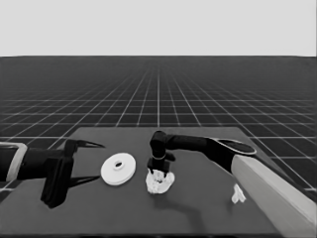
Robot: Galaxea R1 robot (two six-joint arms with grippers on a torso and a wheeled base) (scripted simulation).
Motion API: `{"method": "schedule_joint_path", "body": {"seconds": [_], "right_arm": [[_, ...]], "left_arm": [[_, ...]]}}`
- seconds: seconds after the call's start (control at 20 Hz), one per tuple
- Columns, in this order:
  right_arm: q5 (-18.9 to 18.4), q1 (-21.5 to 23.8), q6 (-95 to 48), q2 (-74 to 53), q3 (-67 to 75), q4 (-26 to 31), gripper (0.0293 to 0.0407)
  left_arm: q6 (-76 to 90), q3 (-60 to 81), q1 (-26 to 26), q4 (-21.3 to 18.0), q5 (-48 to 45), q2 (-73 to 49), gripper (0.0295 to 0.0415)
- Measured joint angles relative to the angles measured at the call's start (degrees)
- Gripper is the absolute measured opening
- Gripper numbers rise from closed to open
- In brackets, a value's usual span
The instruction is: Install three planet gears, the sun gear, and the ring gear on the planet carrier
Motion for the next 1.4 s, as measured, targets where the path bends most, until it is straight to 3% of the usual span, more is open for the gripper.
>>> {"method": "schedule_joint_path", "body": {"seconds": [1.4], "right_arm": [[0.00, -0.05, 16.80, -0.02, -0.01, 0.00, 0.0311]], "left_arm": [[0.00, 0.00, 0.00, 0.00, 0.00, 0.00, 0.0385]]}}
